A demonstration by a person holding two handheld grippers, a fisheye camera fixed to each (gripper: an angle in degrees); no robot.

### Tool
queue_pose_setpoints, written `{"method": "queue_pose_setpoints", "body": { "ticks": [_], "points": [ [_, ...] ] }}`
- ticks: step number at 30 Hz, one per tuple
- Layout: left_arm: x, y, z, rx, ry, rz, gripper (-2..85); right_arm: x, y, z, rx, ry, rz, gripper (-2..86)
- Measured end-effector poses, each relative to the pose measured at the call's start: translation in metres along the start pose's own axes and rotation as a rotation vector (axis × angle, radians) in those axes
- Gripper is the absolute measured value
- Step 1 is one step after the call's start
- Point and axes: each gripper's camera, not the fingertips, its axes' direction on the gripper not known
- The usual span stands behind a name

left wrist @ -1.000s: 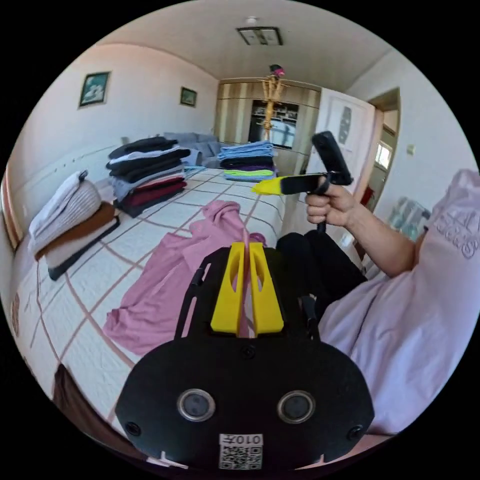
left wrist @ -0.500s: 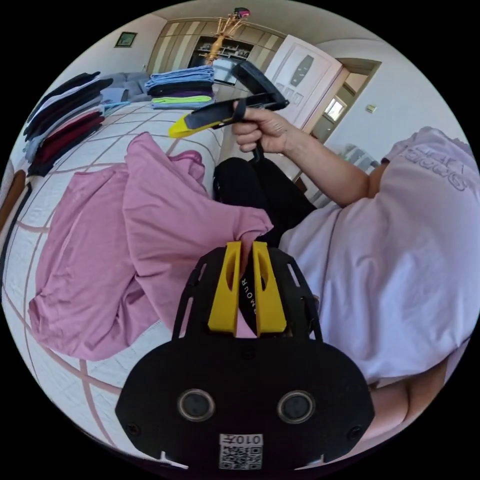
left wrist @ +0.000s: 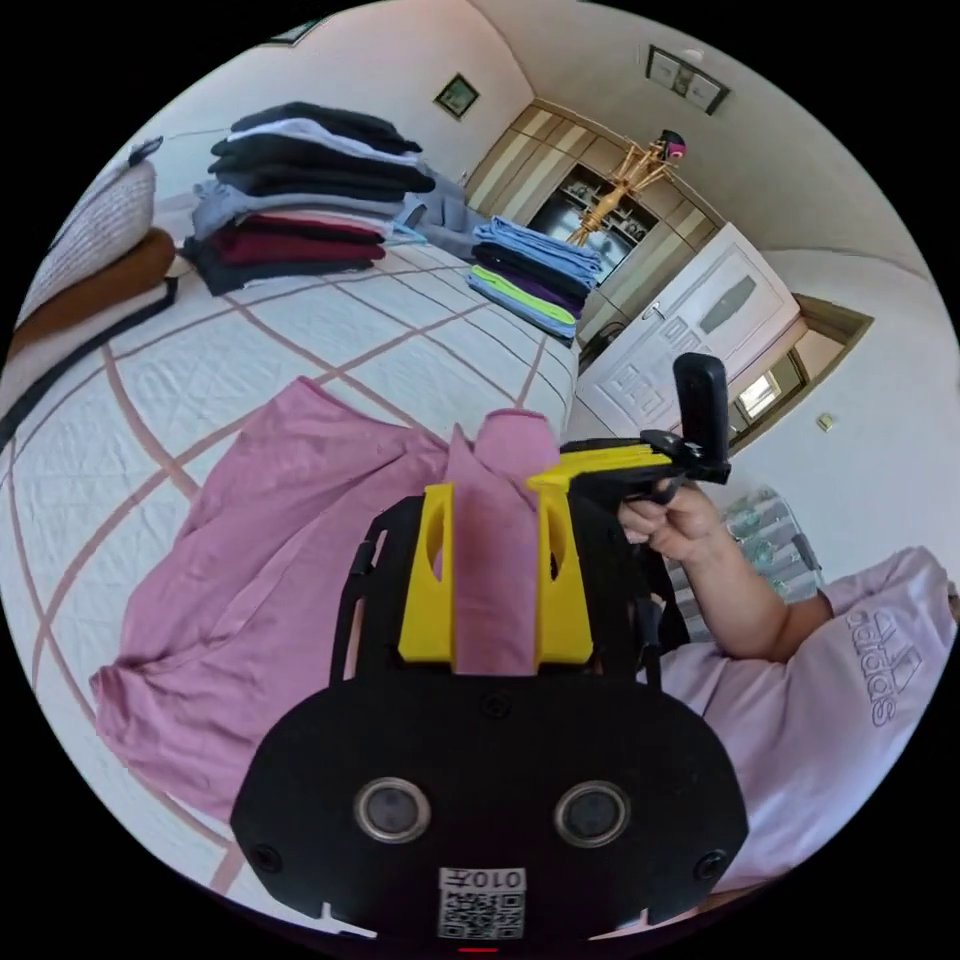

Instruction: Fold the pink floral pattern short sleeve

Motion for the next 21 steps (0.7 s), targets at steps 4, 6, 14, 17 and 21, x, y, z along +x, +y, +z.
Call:
{"method": "queue_pose_setpoints", "body": {
  "ticks": [4, 6, 14, 17, 21],
  "points": [
    [-0.029, -0.002, 0.022, -0.02, 0.196, -0.046, 6.0, 0.0, 0.024, -0.028, -0.036, -0.054, -0.103, 3.0],
    [-0.04, 0.005, 0.025, -0.03, 0.223, -0.076, 4.3, 0.014, 0.042, -0.044, -0.024, -0.133, -0.097, 2.9],
    [-0.083, -0.008, -0.087, 0.182, 0.161, -0.107, 0.5, 0.061, 0.059, -0.069, 0.046, -0.196, 0.114, 2.8],
    [-0.097, -0.041, -0.191, 0.417, 0.135, -0.095, 0.3, 0.06, 0.034, -0.122, 0.239, -0.083, 0.17, 2.7],
    [-0.056, -0.049, -0.328, 0.711, -0.03, 0.057, 0.1, 0.006, 0.025, -0.234, 0.686, 0.169, 0.066, 2.5]
  ]
}}
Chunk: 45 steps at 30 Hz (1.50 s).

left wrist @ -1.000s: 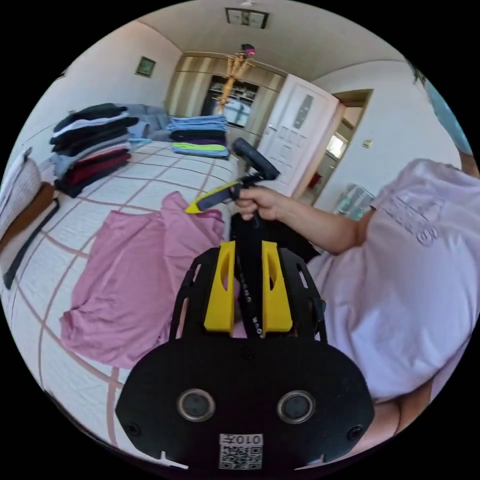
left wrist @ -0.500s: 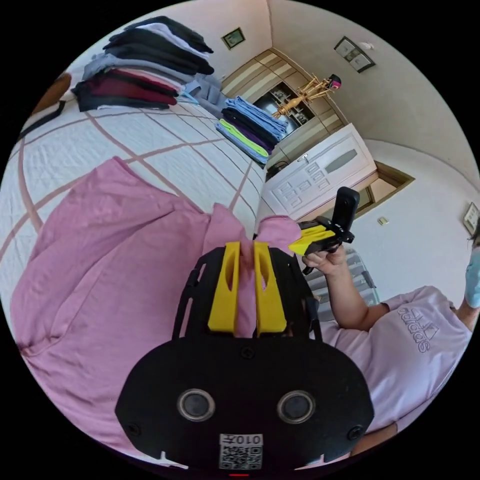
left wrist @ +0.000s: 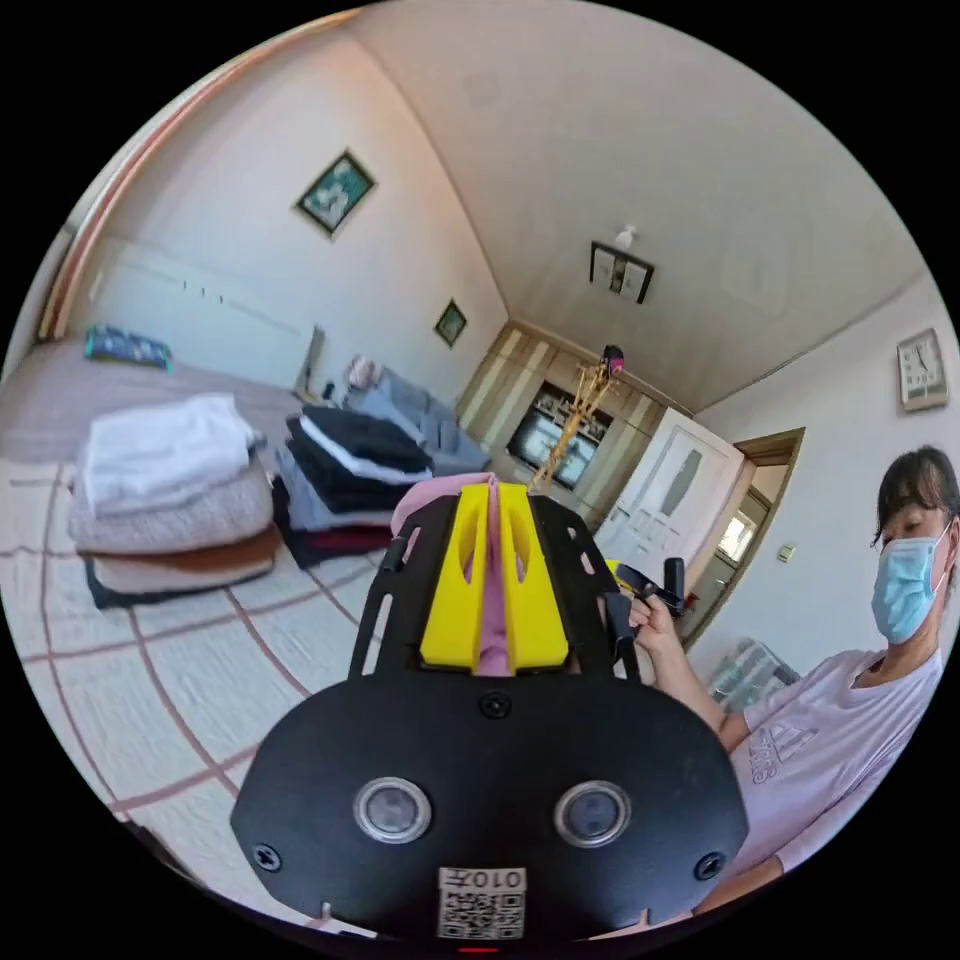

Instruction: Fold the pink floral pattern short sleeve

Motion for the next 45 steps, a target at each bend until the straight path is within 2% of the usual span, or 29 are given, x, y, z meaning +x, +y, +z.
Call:
{"method": "queue_pose_setpoints", "body": {
  "ticks": [2, 4, 7, 8, 10, 12, 15, 16, 22, 24, 25, 27, 30, 33, 37, 41, 43, 45],
  "points": [
    [0.021, -0.021, -0.06, 0.123, -0.047, 0.072, 0.1, -0.01, -0.014, -0.017, 0.026, 0.046, -0.026, 2.5],
    [0.029, -0.017, -0.088, 0.132, -0.002, 0.1, 0.0, -0.015, -0.015, -0.021, 0.015, 0.084, -0.06, 2.5],
    [0.042, 0.02, -0.105, 0.038, 0.012, 0.126, -0.1, -0.007, 0.011, -0.008, -0.035, 0.173, -0.033, 2.7],
    [0.045, 0.043, -0.106, -0.017, -0.007, 0.113, -0.1, 0.006, 0.028, 0.002, -0.07, 0.239, 0.039, 2.8],
    [0.039, 0.085, -0.095, -0.124, -0.026, 0.047, -0.1, 0.034, 0.056, 0.025, -0.182, 0.295, 0.166, 3.2],
    [0.02, 0.135, -0.076, -0.221, -0.034, -0.074, -0.1, 0.07, 0.099, 0.078, -0.453, 0.254, 0.307, 3.9],
    [-0.021, 0.224, -0.038, -0.314, 0.046, -0.323, -0.1, 0.084, 0.148, 0.133, -0.742, 0.309, 0.365, 10.0],
    [-0.03, 0.253, -0.024, -0.329, 0.081, -0.39, -0.1, 0.081, 0.154, 0.138, -0.763, 0.326, 0.36, 10.4],
    [-0.04, 0.303, 0.026, -0.411, 0.123, -0.474, -0.1, 0.018, 0.187, 0.13, -0.637, 0.545, 0.233, 12.0],
    [-0.036, 0.296, 0.039, -0.43, 0.144, -0.439, -0.2, -0.033, 0.198, 0.13, -0.566, 0.57, 0.044, 12.1],
    [-0.031, 0.29, 0.049, -0.438, 0.158, -0.411, -0.2, -0.048, 0.202, 0.132, -0.553, 0.541, -0.022, 12.1],
    [-0.021, 0.278, 0.065, -0.44, 0.196, -0.372, -0.2, -0.113, 0.222, 0.146, -0.543, 0.33, -0.289, 12.8],
    [0.005, 0.261, 0.091, -0.433, 0.26, -0.3, -0.1, -0.182, 0.249, 0.168, -0.512, 0.13, -0.476, 14.1],
    [0.031, 0.257, 0.115, -0.444, 0.284, -0.253, -0.1, -0.226, 0.274, 0.196, -0.528, 0.093, -0.588, 14.5],
    [0.055, 0.267, 0.138, -0.461, 0.292, -0.254, 0.2, -0.234, 0.298, 0.226, -0.546, 0.194, -0.555, 14.2],
    [0.083, 0.279, 0.165, -0.507, 0.347, -0.213, 1.2, -0.208, 0.31, 0.225, -0.513, 0.232, -0.44, 5.0],
    [0.095, 0.281, 0.167, -0.531, 0.358, -0.132, 2.8, -0.192, 0.307, 0.207, -0.473, 0.237, -0.39, 3.7],
    [0.101, 0.282, 0.156, -0.534, 0.236, -0.044, 4.8, -0.163, 0.302, 0.181, -0.466, 0.275, -0.313, 3.4]
  ]
}}
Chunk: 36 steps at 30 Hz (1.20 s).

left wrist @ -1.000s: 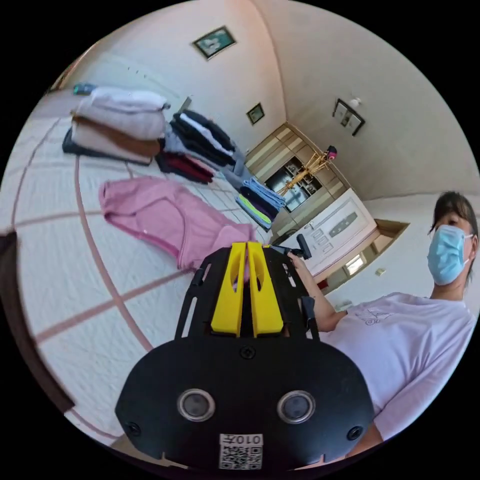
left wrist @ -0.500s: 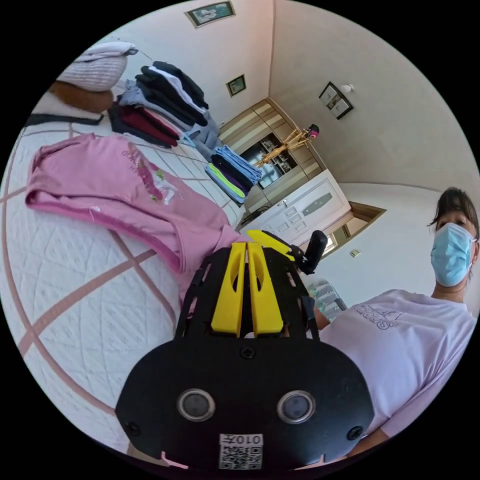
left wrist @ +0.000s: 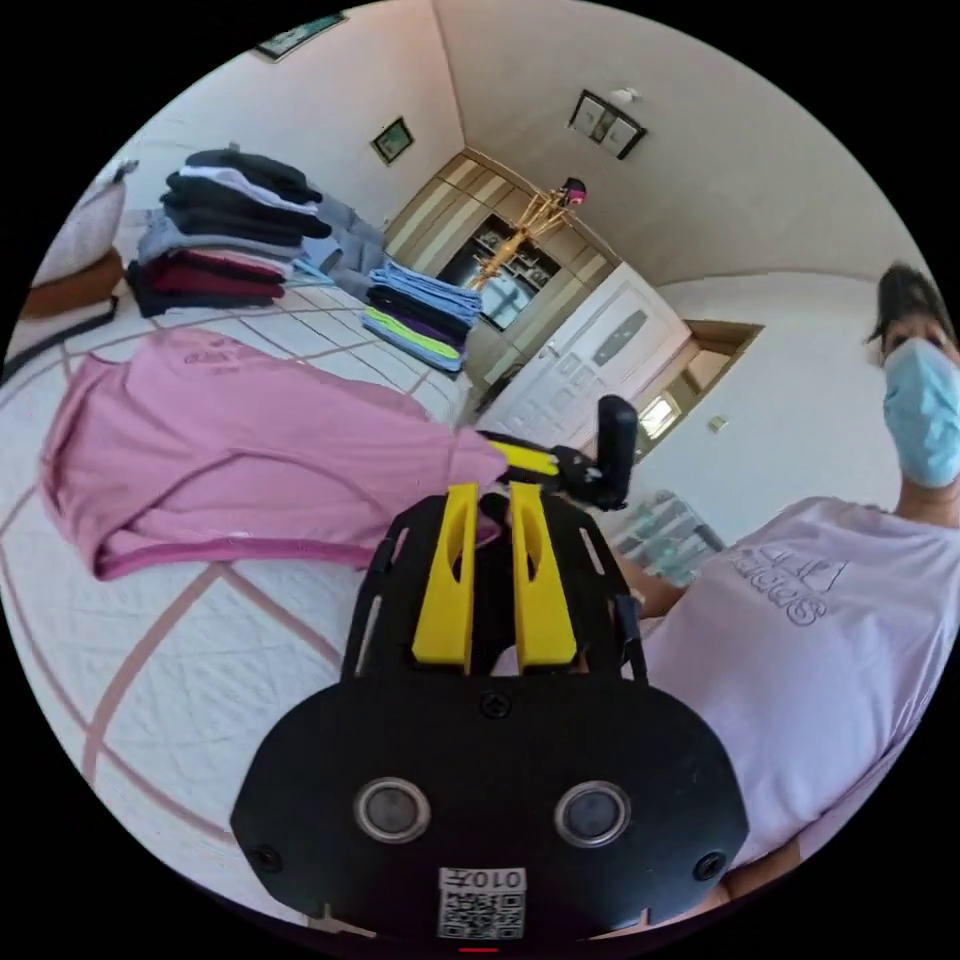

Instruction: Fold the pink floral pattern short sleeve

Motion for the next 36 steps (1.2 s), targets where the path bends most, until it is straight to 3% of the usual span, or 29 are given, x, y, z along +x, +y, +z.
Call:
{"method": "queue_pose_setpoints", "body": {
  "ticks": [5, 10, 14, 17, 20, 22, 29, 36],
  "points": [
    [-0.011, 0.02, -0.015, -0.194, -0.662, 0.13, 8.6, 0.06, 0.034, -0.015, -0.043, -0.049, 0.18, 3.7],
    [-0.01, 0.009, 0.032, -0.467, -0.847, 0.46, 9.5, 0.088, 0.05, -0.013, -0.057, -0.089, 0.275, 3.9],
    [0.017, -0.011, 0.076, -0.523, -0.853, 0.834, 9.9, 0.099, 0.058, -0.014, -0.037, -0.136, 0.315, 4.0],
    [0.016, -0.029, 0.108, -0.615, -0.681, 0.926, 10.6, 0.109, 0.069, -0.013, -0.019, -0.162, 0.376, 4.0],
    [0.011, -0.039, 0.14, -0.675, -0.646, 0.973, 10.7, 0.113, 0.081, -0.009, -0.021, -0.161, 0.409, 4.0],
    [0.003, -0.047, 0.152, -0.696, -0.649, 0.961, 10.3, 0.112, 0.089, -0.005, -0.028, -0.149, 0.42, 4.0],
    [-0.045, -0.095, 0.145, -0.729, -0.339, 0.704, 4.3, 0.111, 0.132, 0.005, -0.013, -0.132, 0.469, 3.9],
    [-0.02, -0.106, 0.137, -0.746, -0.441, 0.733, 0.3, 0.094, 0.182, 0.024, -0.052, -0.134, 0.485, 3.8]
  ]
}}
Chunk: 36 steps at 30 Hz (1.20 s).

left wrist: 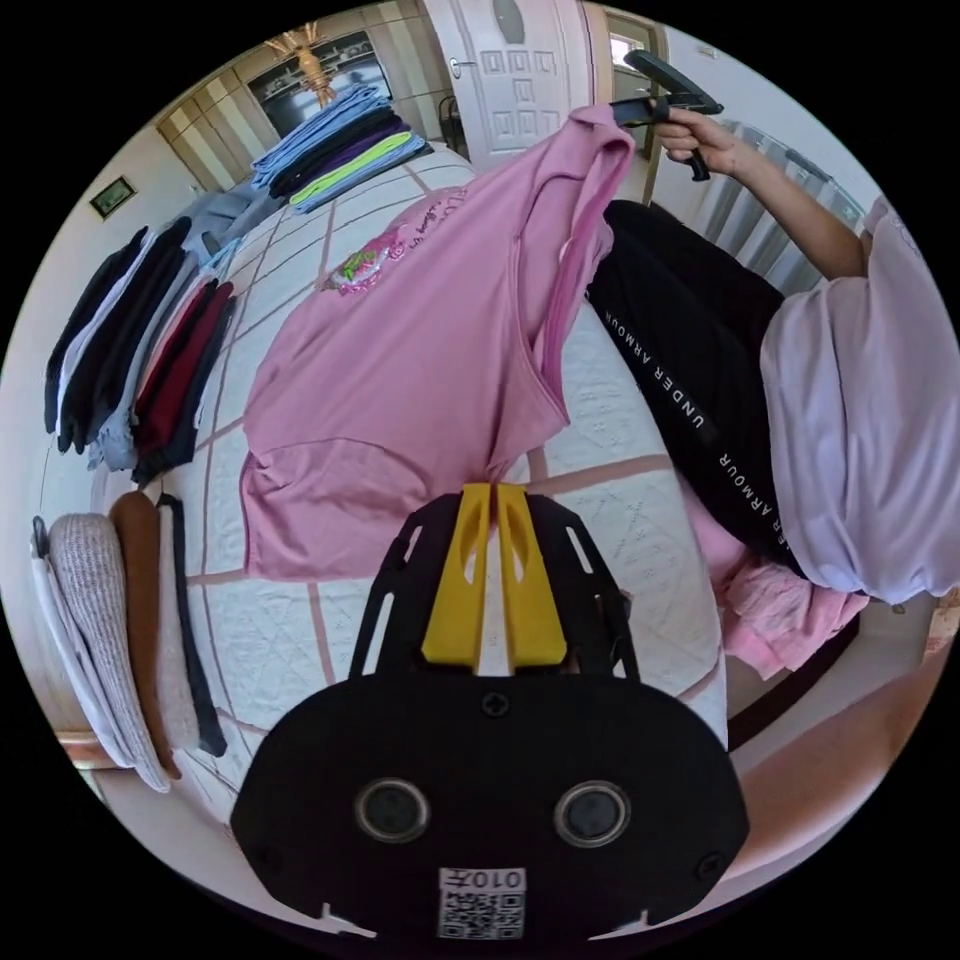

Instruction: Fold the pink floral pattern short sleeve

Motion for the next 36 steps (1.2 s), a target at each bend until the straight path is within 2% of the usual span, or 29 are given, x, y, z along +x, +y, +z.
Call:
{"method": "queue_pose_setpoints", "body": {
  "ticks": [4, 9, 11, 14, 20, 24, 30, 34, 36],
  "points": [
    [-0.02, 0.018, -0.093, 0.155, -0.108, -0.134, -0.1, -0.007, 0.014, -0.003, -0.037, 0.074, -0.069, 3.5],
    [-0.029, 0.055, -0.274, 0.478, -0.408, -0.361, -0.2, -0.046, 0.01, -0.081, 0.133, 0.086, -0.27, 2.9],
    [-0.003, 0.067, -0.361, 0.659, -0.534, -0.358, -0.2, -0.074, 0.012, -0.108, 0.205, 0.154, -0.351, 2.7],
    [0.042, 0.073, -0.45, 0.77, -0.72, -0.341, -0.2, -0.119, 0.029, -0.148, 0.329, 0.274, -0.459, 2.5],
    [0.154, 0.08, -0.576, 0.827, -1.023, -0.202, -0.3, -0.188, 0.117, -0.232, 0.663, 0.402, -0.563, 2.3],
    [0.2, 0.094, -0.622, 0.834, -1.019, -0.155, -0.3, -0.215, 0.184, -0.255, 0.807, 0.474, -0.594, 2.3],
    [0.245, 0.122, -0.665, 0.876, -1.029, -0.132, -0.3, -0.236, 0.237, -0.27, 0.895, 0.479, -0.643, 2.1],
    [0.234, 0.131, -0.669, 0.868, -1.006, -0.169, -0.3, -0.242, 0.229, -0.261, 0.88, 0.509, -0.658, 2.0],
    [0.208, 0.131, -0.656, 0.826, -0.949, -0.208, -0.3, -0.234, 0.208, -0.241, 0.806, 0.484, -0.658, 1.9]
  ]
}}
